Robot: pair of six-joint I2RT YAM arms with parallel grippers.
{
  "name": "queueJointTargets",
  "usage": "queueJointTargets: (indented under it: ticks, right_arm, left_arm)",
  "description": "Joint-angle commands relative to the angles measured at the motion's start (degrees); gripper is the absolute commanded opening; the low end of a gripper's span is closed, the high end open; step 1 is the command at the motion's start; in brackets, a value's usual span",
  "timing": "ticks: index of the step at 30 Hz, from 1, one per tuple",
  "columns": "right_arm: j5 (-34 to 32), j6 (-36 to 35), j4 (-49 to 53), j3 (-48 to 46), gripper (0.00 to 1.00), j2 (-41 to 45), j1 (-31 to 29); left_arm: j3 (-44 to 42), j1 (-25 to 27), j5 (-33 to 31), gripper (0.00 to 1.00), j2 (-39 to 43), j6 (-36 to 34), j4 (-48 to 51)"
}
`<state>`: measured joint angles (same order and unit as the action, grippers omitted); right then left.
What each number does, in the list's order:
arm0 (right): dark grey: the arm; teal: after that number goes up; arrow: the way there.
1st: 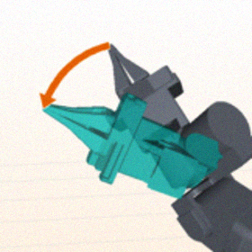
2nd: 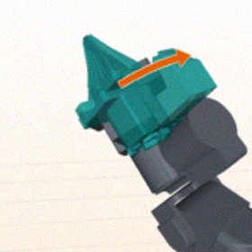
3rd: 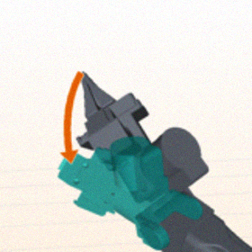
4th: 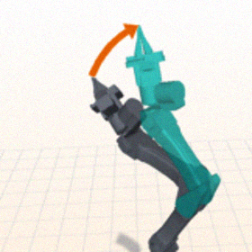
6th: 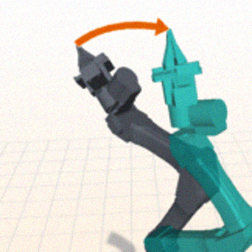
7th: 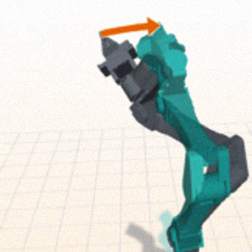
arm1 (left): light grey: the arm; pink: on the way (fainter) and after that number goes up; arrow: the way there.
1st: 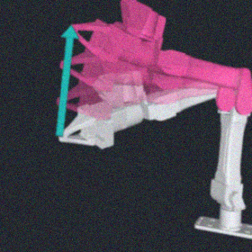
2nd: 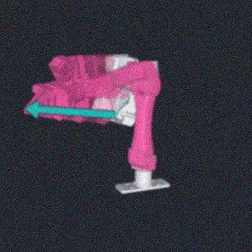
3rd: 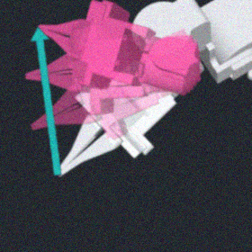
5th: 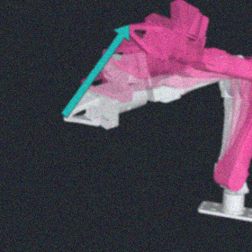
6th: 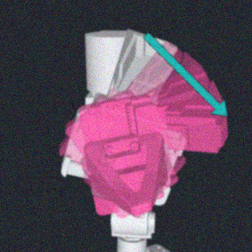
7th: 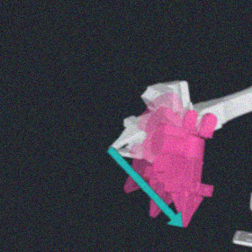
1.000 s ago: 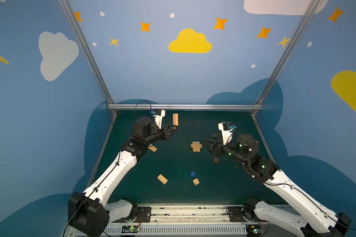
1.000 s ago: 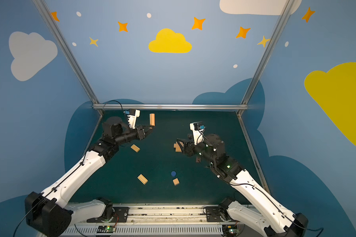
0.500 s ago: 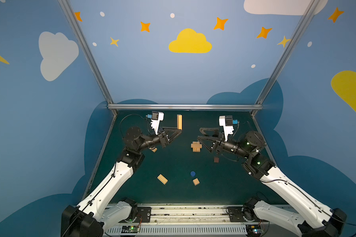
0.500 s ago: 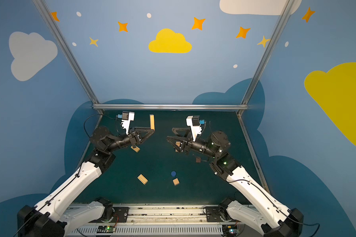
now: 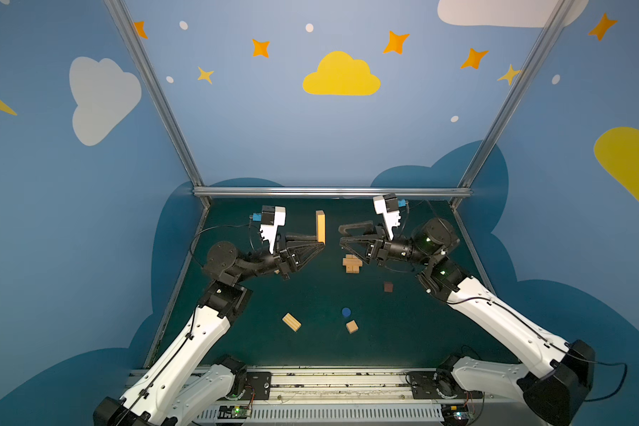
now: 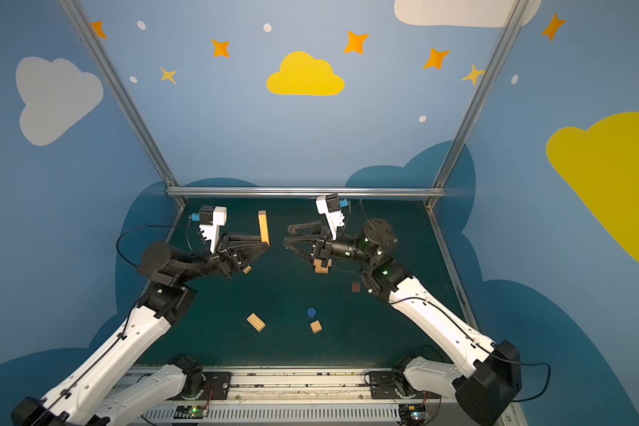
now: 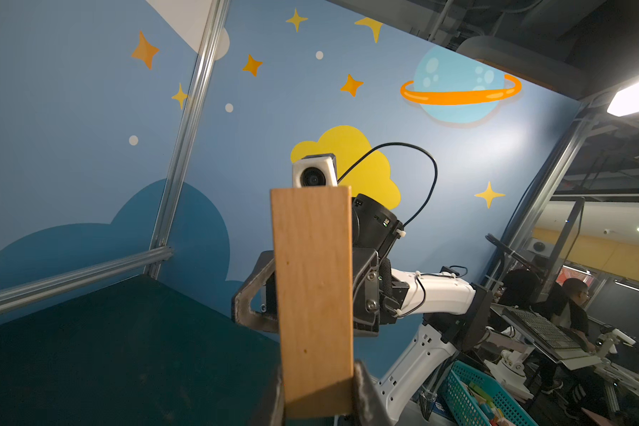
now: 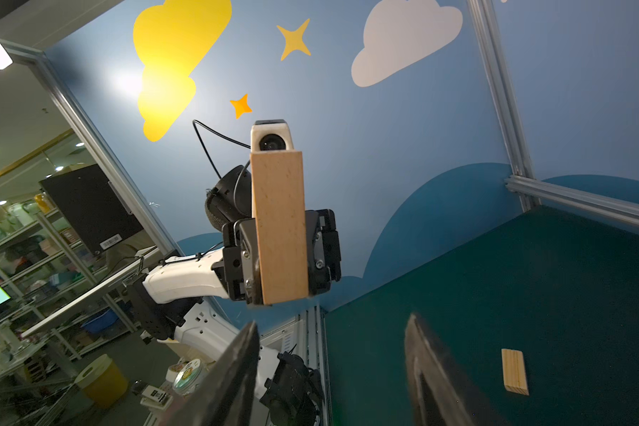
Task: Build the wood block tower
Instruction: 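Hold the plank upright with the left gripper while the right gripper closes on it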
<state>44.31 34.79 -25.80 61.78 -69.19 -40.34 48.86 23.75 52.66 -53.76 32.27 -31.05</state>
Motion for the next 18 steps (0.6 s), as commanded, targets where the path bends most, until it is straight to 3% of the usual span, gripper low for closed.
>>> queueJointTargets:
  ticks: [1, 18]
  right_arm:
    - [3.68, 0.31, -2.64, 3.09, 0.56, -0.41, -1.26]
    - [5.45, -2.36, 2.77, 9.40, 0.49, -3.04, -2.83]
  left_arm:
    - [-0.20, 0.59, 1.73, 0.04, 0.67, -0.17, -1.79]
    - [-0.59, 1.58, 5.06, 0.04, 0.32, 0.42, -3.91]
